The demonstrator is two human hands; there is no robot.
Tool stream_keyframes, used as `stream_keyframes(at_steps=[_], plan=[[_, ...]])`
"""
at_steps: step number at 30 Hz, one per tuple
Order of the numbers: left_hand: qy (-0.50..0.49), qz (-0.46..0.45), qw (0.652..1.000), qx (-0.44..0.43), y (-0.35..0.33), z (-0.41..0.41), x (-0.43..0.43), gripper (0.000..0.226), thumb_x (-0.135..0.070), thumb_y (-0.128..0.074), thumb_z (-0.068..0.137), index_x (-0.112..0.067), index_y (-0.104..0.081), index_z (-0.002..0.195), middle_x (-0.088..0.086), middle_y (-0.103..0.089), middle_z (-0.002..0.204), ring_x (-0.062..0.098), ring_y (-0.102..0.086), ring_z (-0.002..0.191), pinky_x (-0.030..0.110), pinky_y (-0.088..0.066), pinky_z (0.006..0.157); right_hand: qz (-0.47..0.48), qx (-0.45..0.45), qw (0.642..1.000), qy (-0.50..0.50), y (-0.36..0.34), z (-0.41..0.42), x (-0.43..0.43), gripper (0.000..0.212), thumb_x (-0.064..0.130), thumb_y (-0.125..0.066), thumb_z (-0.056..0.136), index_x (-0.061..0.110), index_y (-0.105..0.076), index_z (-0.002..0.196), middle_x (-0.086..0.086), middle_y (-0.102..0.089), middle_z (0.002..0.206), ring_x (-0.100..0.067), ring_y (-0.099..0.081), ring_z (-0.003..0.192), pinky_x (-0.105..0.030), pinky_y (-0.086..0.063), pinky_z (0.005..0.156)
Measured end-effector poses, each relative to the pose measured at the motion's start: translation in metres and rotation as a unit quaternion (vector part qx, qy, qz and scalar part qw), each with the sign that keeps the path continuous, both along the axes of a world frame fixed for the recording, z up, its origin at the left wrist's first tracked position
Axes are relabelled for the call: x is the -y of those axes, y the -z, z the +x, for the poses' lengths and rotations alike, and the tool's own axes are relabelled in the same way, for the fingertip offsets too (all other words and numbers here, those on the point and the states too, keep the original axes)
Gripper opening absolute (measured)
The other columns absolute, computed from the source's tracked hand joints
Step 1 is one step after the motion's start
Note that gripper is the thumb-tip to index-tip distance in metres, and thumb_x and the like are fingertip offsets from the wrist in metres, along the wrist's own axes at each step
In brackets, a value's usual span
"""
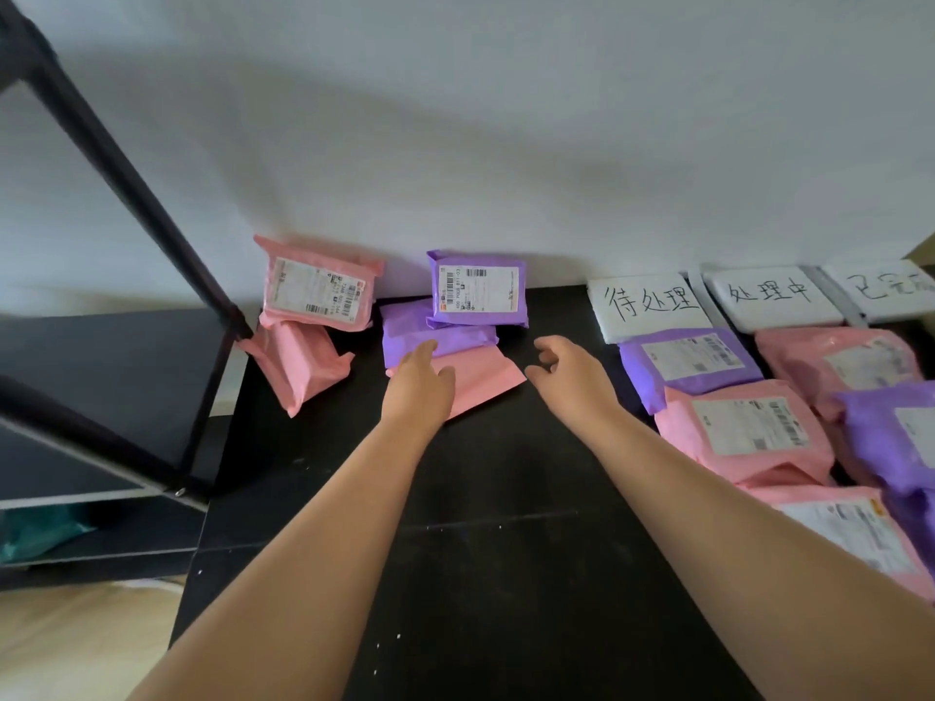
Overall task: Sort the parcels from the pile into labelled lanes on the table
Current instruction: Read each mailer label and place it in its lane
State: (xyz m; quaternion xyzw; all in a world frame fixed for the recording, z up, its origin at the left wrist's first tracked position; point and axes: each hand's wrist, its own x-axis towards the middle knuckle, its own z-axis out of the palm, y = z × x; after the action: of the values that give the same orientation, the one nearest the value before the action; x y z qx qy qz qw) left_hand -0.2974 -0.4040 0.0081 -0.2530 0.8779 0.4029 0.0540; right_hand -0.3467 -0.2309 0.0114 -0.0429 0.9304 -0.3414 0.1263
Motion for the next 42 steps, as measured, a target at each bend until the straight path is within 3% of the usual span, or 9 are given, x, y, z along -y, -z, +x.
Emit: stream_keyframes(at_steps=[4, 6, 8, 14, 18, 22, 29, 36, 42], plan=[[-0.009, -0.010, 1.000, -0.003, 0.014, -0.052, 0.012, 0.050, -0.017, -0.044, 0.102, -0.018, -0.035, 0.151, 0.005, -0.043, 0.152, 0.028, -0.047, 0.133, 0.033, -0.037, 0.101, 0.007, -0.004, 1.000, -0.018, 0.013, -0.053, 0.013, 0.047, 0.022, -0.060, 0.096, 0.017, -0.048, 0.141, -0.004, -0.058, 0.134, -0.018, -0.058, 0.106, -0.025, -0.041, 0.072], [-0.005, -0.028, 1.000, -0.003, 0.022, -0.078, 0.018, 0.044, -0.015, -0.043, 0.101, -0.015, -0.043, 0.145, 0.010, -0.052, 0.144, 0.030, -0.053, 0.124, 0.033, -0.040, 0.091, -0.001, 0.003, 1.000, -0.018, 0.019, -0.078, 0.018, 0.043, 0.021, -0.059, 0.097, 0.015, -0.050, 0.139, -0.003, -0.059, 0.132, -0.016, -0.056, 0.101, -0.023, -0.038, 0.065], [-0.002, -0.038, 0.999, 0.000, 0.029, -0.102, 0.022, 0.038, -0.015, -0.042, 0.100, -0.013, -0.048, 0.138, 0.012, -0.057, 0.135, 0.031, -0.056, 0.116, 0.031, -0.036, 0.080, -0.012, 0.019, 1.000, -0.006, 0.025, -0.102, 0.022, 0.041, 0.021, -0.056, 0.098, 0.012, -0.050, 0.138, -0.006, -0.060, 0.131, -0.020, -0.057, 0.107, -0.026, -0.039, 0.074], [0.009, -0.059, 0.998, 0.023, 0.058, -0.144, 0.033, 0.035, -0.016, -0.042, 0.101, -0.010, -0.049, 0.135, 0.014, -0.060, 0.128, 0.034, -0.057, 0.111, 0.030, -0.035, 0.073, -0.009, 0.058, 0.998, 0.010, 0.055, -0.152, 0.031, 0.052, 0.027, -0.060, 0.096, 0.010, -0.045, 0.142, -0.009, -0.055, 0.138, -0.027, -0.055, 0.122, -0.029, -0.041, 0.080], [0.017, -0.035, 0.999, 0.005, 0.074, -0.155, 0.036, 0.035, -0.017, -0.044, 0.099, -0.015, -0.055, 0.132, 0.008, -0.065, 0.124, 0.032, -0.059, 0.111, 0.029, -0.040, 0.077, -0.026, 0.069, 0.997, 0.000, 0.072, -0.169, 0.037, 0.039, 0.027, -0.061, 0.094, 0.013, -0.055, 0.129, -0.007, -0.064, 0.122, -0.021, -0.059, 0.100, -0.031, -0.047, 0.074], [0.004, -0.012, 1.000, -0.015, 0.075, -0.153, 0.034, 0.035, -0.015, -0.045, 0.098, -0.017, -0.057, 0.130, 0.003, -0.066, 0.122, 0.028, -0.061, 0.109, 0.029, -0.041, 0.077, -0.031, 0.061, 0.998, 0.006, 0.075, -0.172, 0.038, 0.032, 0.020, -0.057, 0.094, 0.014, -0.058, 0.126, -0.004, -0.065, 0.116, -0.020, -0.059, 0.095, -0.029, -0.044, 0.067], [-0.045, -0.015, 0.996, -0.082, 0.044, -0.118, 0.023, 0.027, -0.021, -0.054, 0.098, -0.015, -0.064, 0.122, 0.000, -0.069, 0.117, 0.018, -0.064, 0.100, 0.023, -0.036, 0.069, -0.023, 0.026, 0.999, 0.027, 0.051, -0.144, 0.031, 0.030, 0.020, -0.057, 0.096, 0.015, -0.060, 0.125, -0.002, -0.067, 0.111, -0.019, -0.062, 0.093, -0.024, -0.040, 0.058], [-0.107, -0.007, 0.990, -0.087, 0.013, -0.036, 0.003, 0.025, -0.020, -0.057, 0.097, -0.016, -0.065, 0.122, -0.001, -0.070, 0.118, 0.020, -0.065, 0.101, 0.025, -0.041, 0.075, -0.019, -0.009, 0.997, 0.074, 0.021, -0.065, 0.015, 0.017, 0.026, -0.062, 0.094, 0.012, -0.052, 0.095, 0.002, -0.057, 0.083, -0.016, -0.054, 0.069, -0.024, -0.030, 0.050], [-0.120, -0.001, 0.988, -0.099, -0.005, 0.042, -0.007, 0.025, -0.013, -0.057, 0.096, -0.017, -0.066, 0.119, 0.000, -0.070, 0.118, 0.020, -0.065, 0.104, 0.024, -0.043, 0.075, -0.038, -0.010, 0.995, 0.089, 0.002, 0.016, 0.003, 0.024, 0.028, -0.065, 0.095, 0.011, -0.057, 0.110, 0.001, -0.060, 0.098, -0.002, -0.051, 0.068, -0.018, -0.033, 0.052]])
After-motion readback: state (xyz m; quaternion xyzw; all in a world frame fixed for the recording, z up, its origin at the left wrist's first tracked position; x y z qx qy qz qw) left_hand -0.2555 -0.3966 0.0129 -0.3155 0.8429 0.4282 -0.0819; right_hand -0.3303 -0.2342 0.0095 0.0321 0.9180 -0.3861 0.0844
